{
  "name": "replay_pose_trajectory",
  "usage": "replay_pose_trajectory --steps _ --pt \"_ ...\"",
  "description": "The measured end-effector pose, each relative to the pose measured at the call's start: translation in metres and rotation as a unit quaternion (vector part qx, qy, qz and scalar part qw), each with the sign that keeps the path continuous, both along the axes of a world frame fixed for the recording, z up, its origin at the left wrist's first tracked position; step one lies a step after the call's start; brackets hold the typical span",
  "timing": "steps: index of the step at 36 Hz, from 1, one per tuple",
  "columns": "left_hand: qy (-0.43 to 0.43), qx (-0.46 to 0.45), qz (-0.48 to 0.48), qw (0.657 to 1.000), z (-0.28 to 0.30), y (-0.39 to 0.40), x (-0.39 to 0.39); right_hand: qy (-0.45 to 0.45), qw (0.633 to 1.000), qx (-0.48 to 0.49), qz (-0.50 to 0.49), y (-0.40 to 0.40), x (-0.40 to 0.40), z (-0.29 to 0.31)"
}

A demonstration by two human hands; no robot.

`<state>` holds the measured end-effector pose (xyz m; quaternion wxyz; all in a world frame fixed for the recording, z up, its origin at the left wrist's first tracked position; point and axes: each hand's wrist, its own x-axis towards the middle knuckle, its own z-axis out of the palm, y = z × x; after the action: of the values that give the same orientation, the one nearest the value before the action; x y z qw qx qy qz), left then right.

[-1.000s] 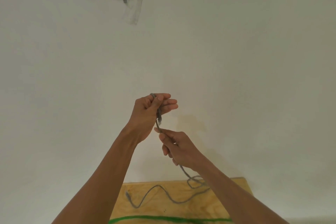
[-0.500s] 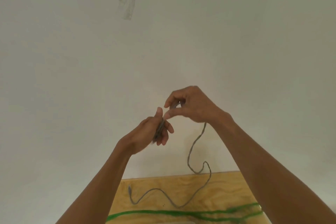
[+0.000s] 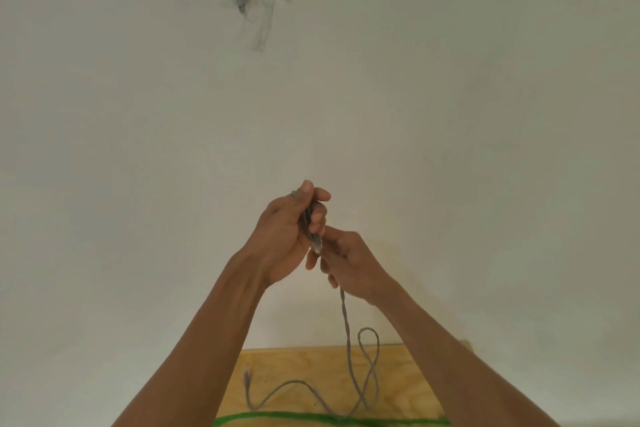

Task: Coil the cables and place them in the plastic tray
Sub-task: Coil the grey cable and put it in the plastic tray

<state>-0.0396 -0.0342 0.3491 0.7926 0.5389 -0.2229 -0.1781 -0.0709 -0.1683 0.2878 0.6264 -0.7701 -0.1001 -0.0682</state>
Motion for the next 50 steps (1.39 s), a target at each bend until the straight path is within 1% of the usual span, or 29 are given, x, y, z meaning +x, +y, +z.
replay_pose_trajectory --steps 7,9,11,14,17,19,21,22,24,26,28,30,32,35,36,37,39,40,42,44,47,50 --pt "-0.035 0.031 0.085 0.995 -0.003 0.002 0.014 0.018 0.998 -0.059 0.023 0.008 -0.007 -0.001" --pt "-0.058 0.044 0.11 0.991 -0.002 0.006 0.018 0.032 0.998 -0.056 0.019 0.01 -0.009 -0.003" --pt "-0.092 0.076 0.139 0.983 -0.004 0.014 0.024 0.047 0.996 -0.066 0.021 0.014 -0.01 -0.005" --pt "-0.159 0.151 0.162 0.962 -0.005 0.021 0.031 0.005 0.99 -0.143 0.003 0.006 -0.013 -0.001" --pt "-0.215 0.254 0.152 0.931 -0.011 0.021 0.033 -0.049 0.972 -0.231 -0.014 -0.006 -0.016 0.022" --pt "-0.226 0.308 0.122 0.916 -0.015 0.021 0.03 -0.104 0.951 -0.29 -0.024 -0.013 -0.013 0.044" --pt "-0.198 0.321 0.076 0.923 -0.019 0.021 0.022 -0.144 0.938 -0.312 -0.034 -0.021 -0.005 0.065" --pt "-0.172 0.32 0.047 0.931 -0.021 0.021 0.018 -0.148 0.939 -0.309 -0.036 -0.024 -0.001 0.072" --pt "-0.1 0.277 -0.011 0.956 -0.025 0.018 0.01 -0.143 0.956 -0.253 -0.025 -0.028 0.006 0.08" --pt "-0.024 0.192 -0.064 0.979 -0.028 0.012 0.002 -0.135 0.977 -0.167 -0.015 -0.03 0.012 0.081" --pt "0.024 0.108 -0.104 0.988 -0.027 0.006 -0.005 -0.117 0.99 -0.083 -0.019 -0.032 0.02 0.074" --pt "0.043 0.038 -0.128 0.99 -0.023 0.003 -0.01 -0.101 0.994 -0.024 -0.03 -0.031 0.026 0.062" --pt "0.04 -0.015 -0.139 0.989 -0.018 0.001 -0.012 -0.079 0.996 0.03 -0.022 -0.027 0.027 0.047" --pt "0.027 -0.033 -0.132 0.99 -0.013 -0.001 -0.011 -0.035 0.987 0.151 0.047 -0.016 0.018 0.022" --pt "0.021 -0.028 -0.124 0.992 -0.011 -0.001 -0.01 -0.019 0.984 0.169 0.058 -0.011 0.014 0.015" --pt "0.013 -0.024 -0.116 0.993 -0.009 -0.002 -0.01 -0.006 0.986 0.157 0.049 -0.007 0.011 0.009" --pt "0.005 -0.02 -0.1 0.995 -0.004 -0.003 -0.008 0.011 0.997 0.072 0.017 0.001 0.006 -0.004" --pt "0.008 -0.022 -0.09 0.996 -0.001 -0.003 -0.006 0.021 0.999 0.044 0.01 0.003 0.004 -0.009" --pt "0.002 -0.017 -0.066 0.998 0.003 -0.002 0.001 0.025 0.999 0.04 0.01 0.007 -0.001 -0.015" --pt "-0.019 0.009 -0.035 0.999 0.003 0.001 0.009 0.021 1.0 0.019 0.011 0.008 -0.006 -0.015" --pt "-0.051 0.05 0.013 0.997 0.0 0.005 0.022 0.011 0.999 -0.053 0.0 0.008 -0.009 -0.013" --pt "-0.104 0.112 0.058 0.986 -0.006 0.011 0.032 0.004 0.993 -0.114 -0.015 0.005 -0.012 -0.005"
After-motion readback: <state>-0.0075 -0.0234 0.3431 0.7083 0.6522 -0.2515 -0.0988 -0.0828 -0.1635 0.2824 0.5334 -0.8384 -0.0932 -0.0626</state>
